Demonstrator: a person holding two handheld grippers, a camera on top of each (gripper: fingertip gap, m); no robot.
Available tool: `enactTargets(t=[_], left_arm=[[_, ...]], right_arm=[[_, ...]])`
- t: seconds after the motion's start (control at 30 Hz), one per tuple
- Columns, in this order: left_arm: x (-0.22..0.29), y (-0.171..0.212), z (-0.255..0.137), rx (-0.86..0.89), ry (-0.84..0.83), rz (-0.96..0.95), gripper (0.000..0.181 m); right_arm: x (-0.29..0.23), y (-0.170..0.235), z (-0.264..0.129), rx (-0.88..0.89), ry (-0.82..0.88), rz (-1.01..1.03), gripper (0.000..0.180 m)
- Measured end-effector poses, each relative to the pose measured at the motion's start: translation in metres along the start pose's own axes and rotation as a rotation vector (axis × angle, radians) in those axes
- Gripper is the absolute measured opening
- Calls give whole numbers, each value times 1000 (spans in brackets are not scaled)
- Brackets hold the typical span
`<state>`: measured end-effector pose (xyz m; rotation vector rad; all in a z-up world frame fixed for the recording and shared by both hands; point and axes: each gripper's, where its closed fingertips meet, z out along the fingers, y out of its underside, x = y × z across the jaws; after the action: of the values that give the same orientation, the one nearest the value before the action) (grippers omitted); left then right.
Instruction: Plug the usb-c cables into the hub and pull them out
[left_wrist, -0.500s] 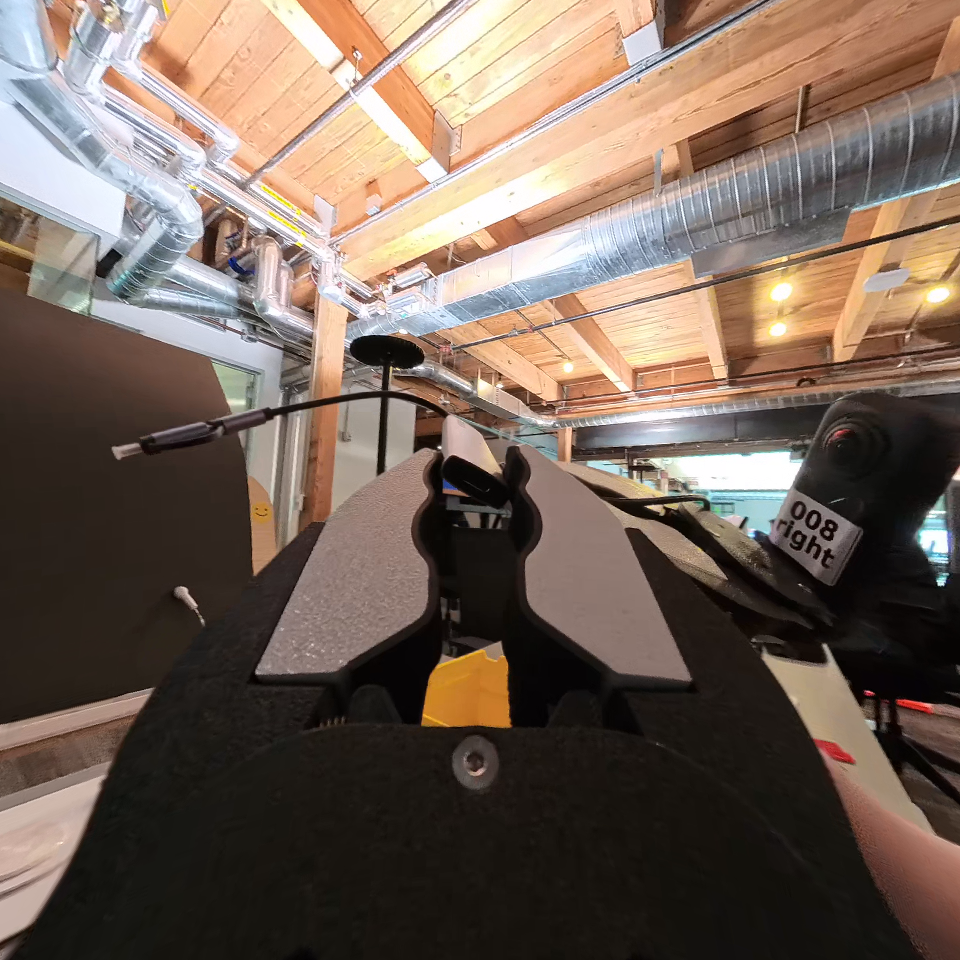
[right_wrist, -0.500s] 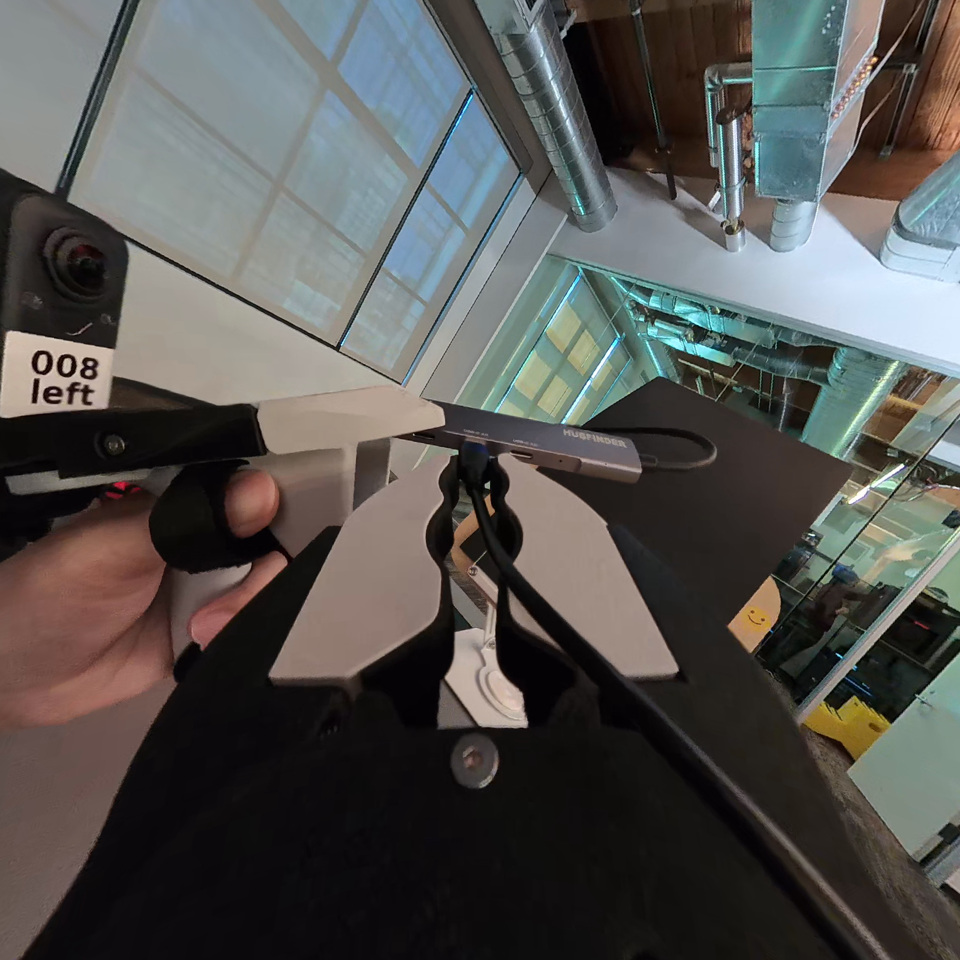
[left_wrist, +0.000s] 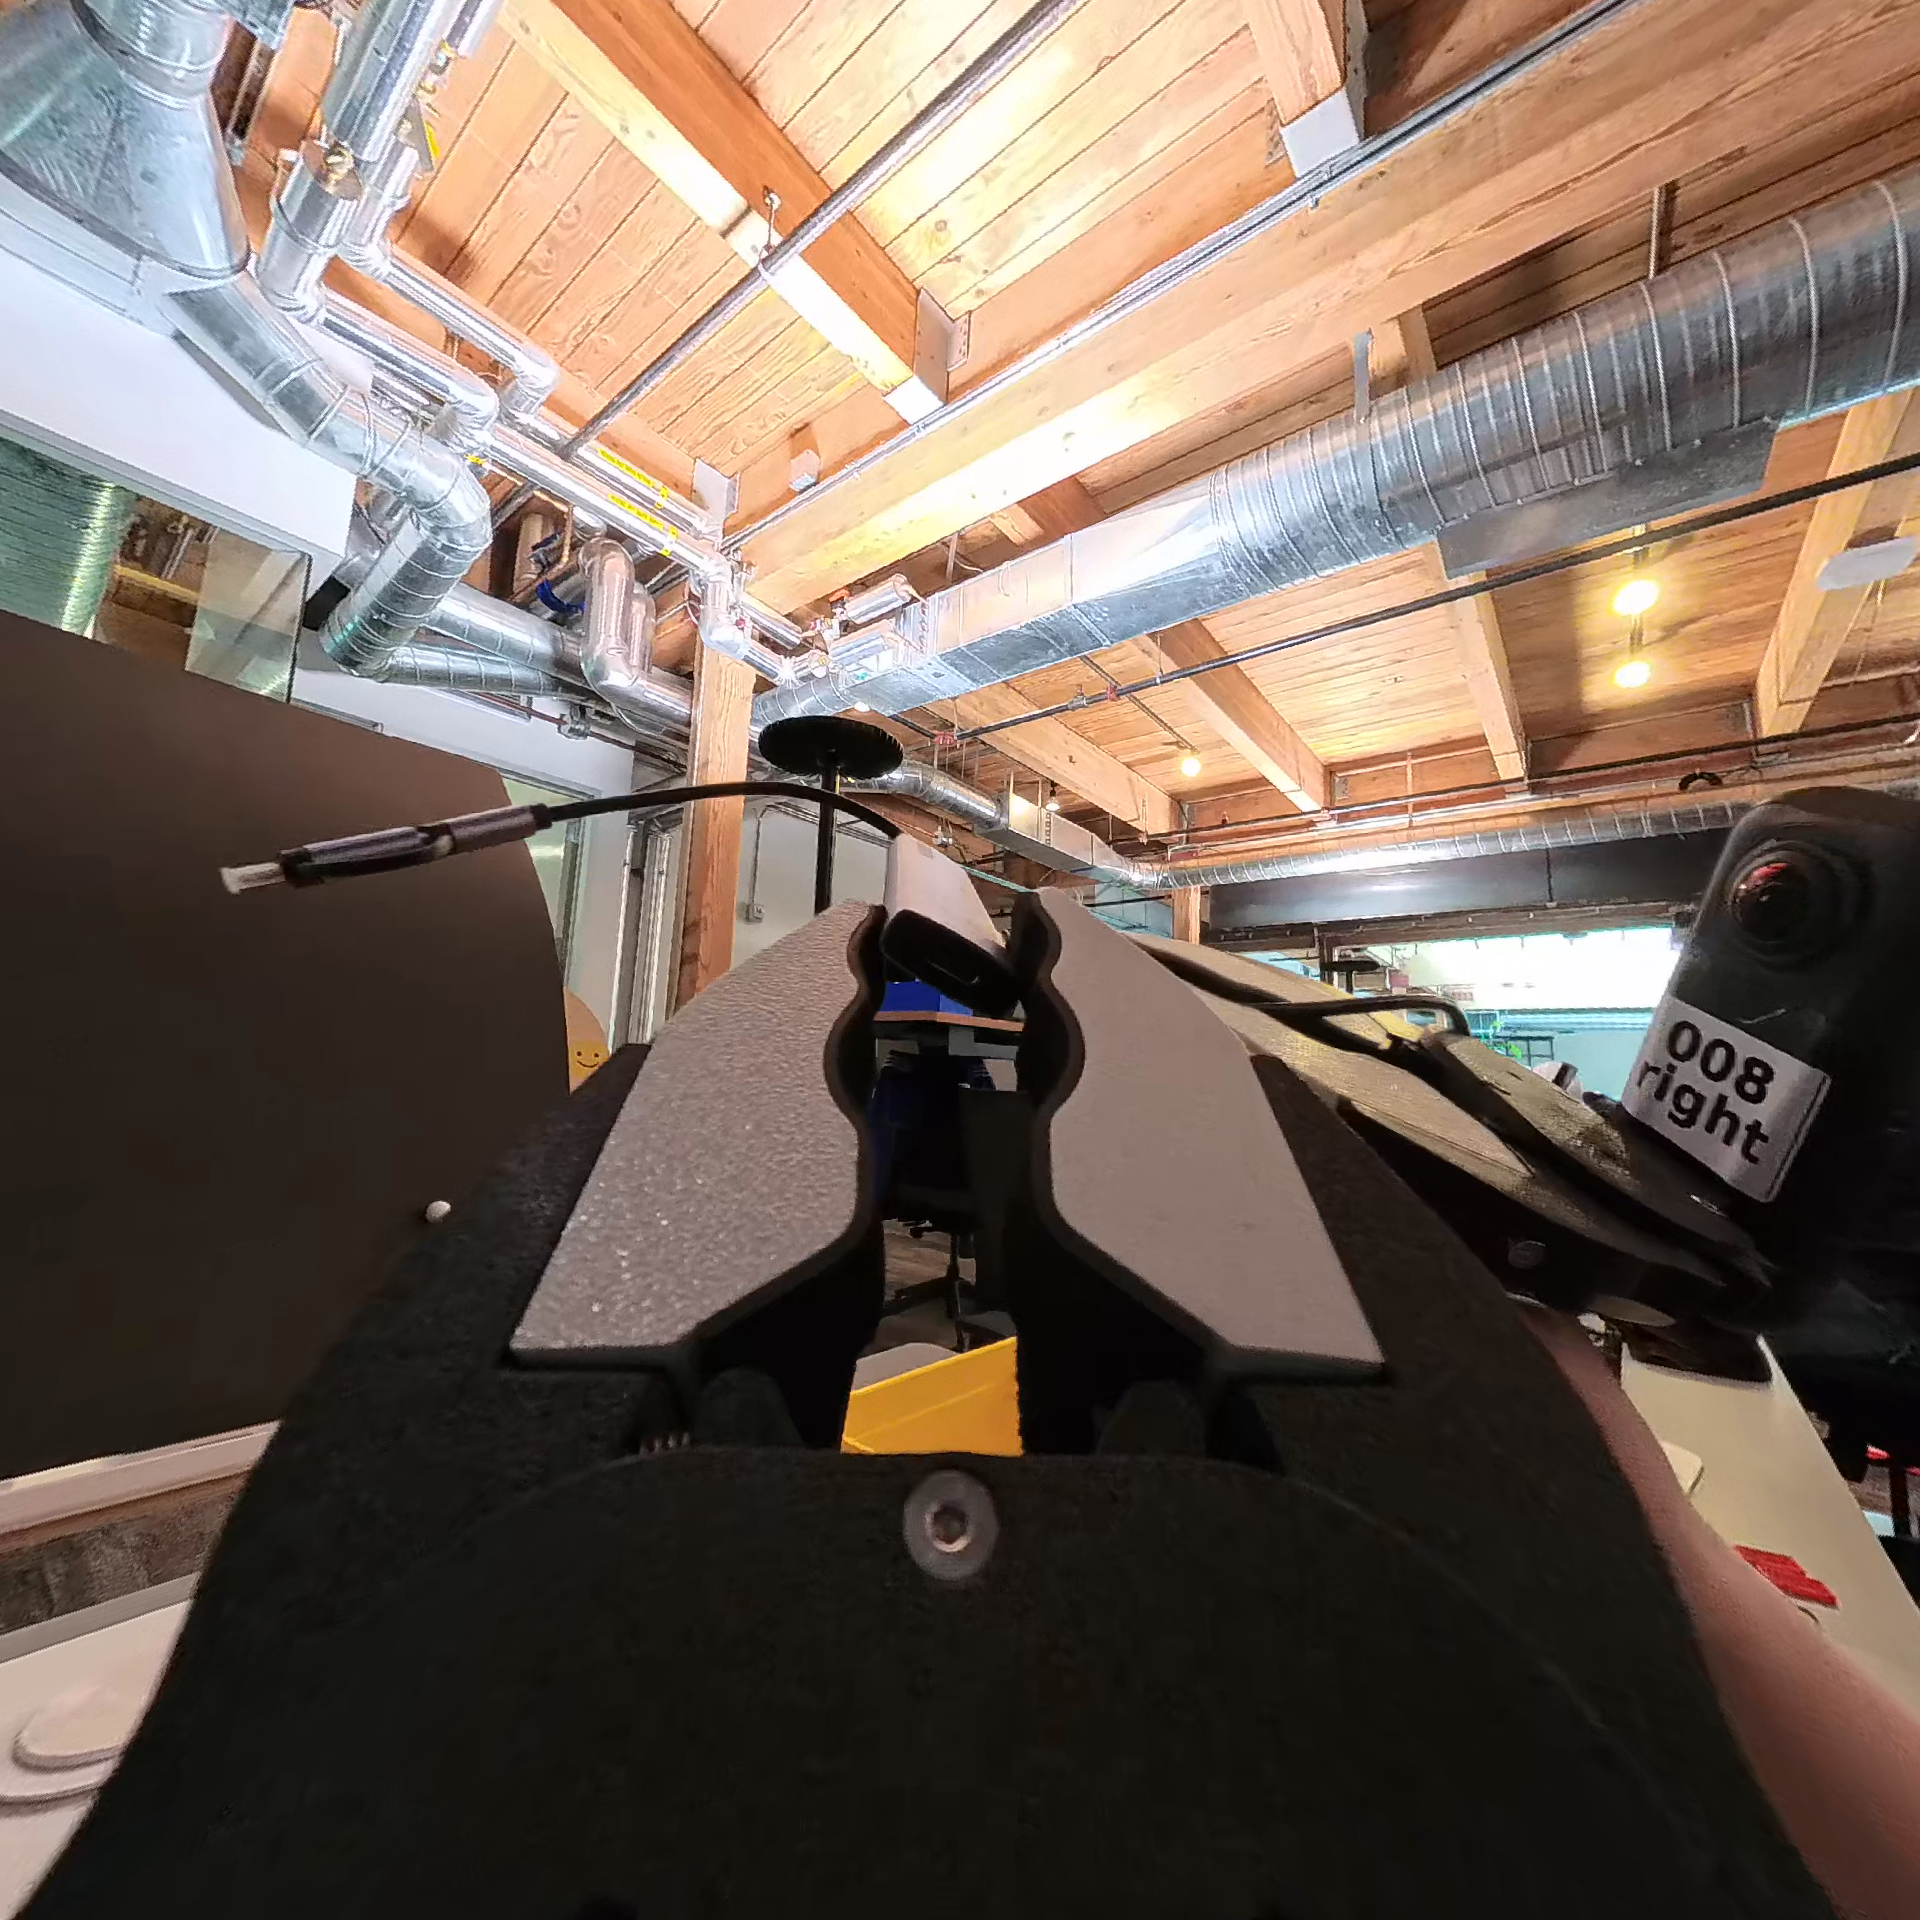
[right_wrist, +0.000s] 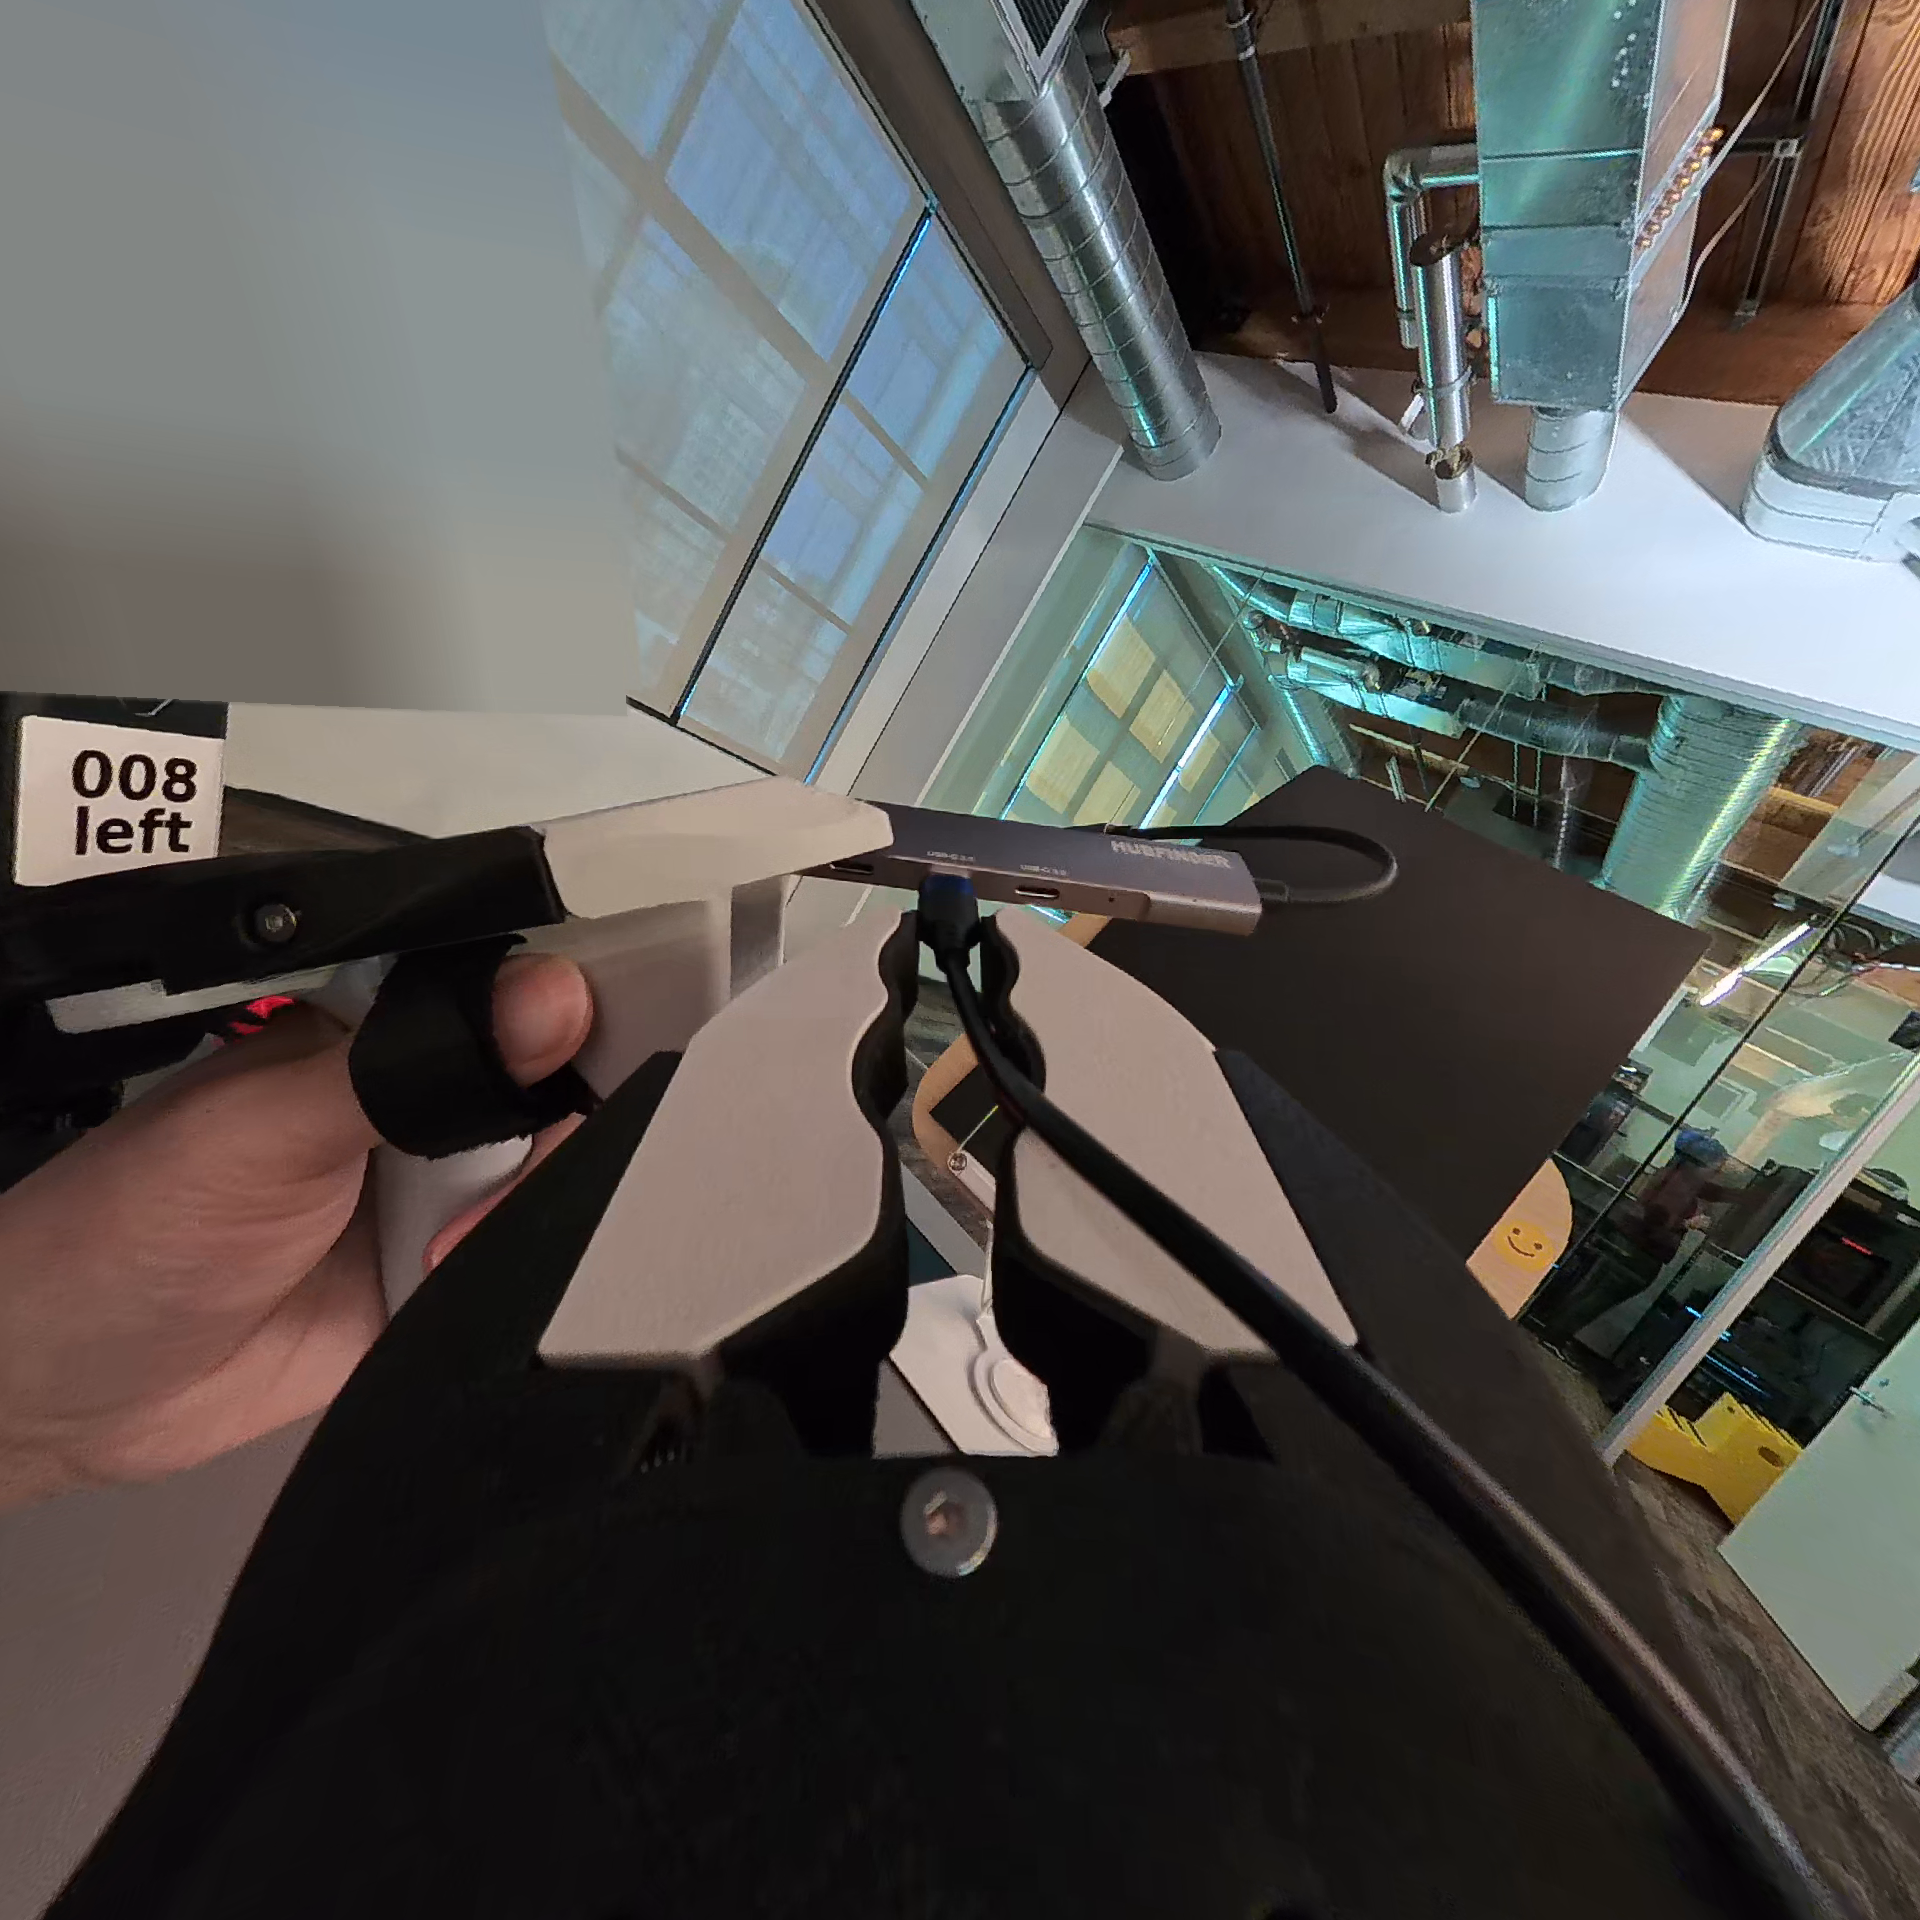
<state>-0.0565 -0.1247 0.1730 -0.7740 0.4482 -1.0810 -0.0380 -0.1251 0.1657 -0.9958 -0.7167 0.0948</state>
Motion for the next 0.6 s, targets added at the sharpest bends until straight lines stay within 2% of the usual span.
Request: enactTargets(t=[0.3,0.5,0.6], left_arm=[[-6,-3,0,5,-12,-26,23],[-4,-3,0,5,-10,-18,23],[-6,-1,0,-6,-14,-42,22]], right_arm=[[-2,-3,-1,10,-11,4,10],[-2,-7,-4,29,19,-70,10],[0,-13,-7,43,48,-181,11]])
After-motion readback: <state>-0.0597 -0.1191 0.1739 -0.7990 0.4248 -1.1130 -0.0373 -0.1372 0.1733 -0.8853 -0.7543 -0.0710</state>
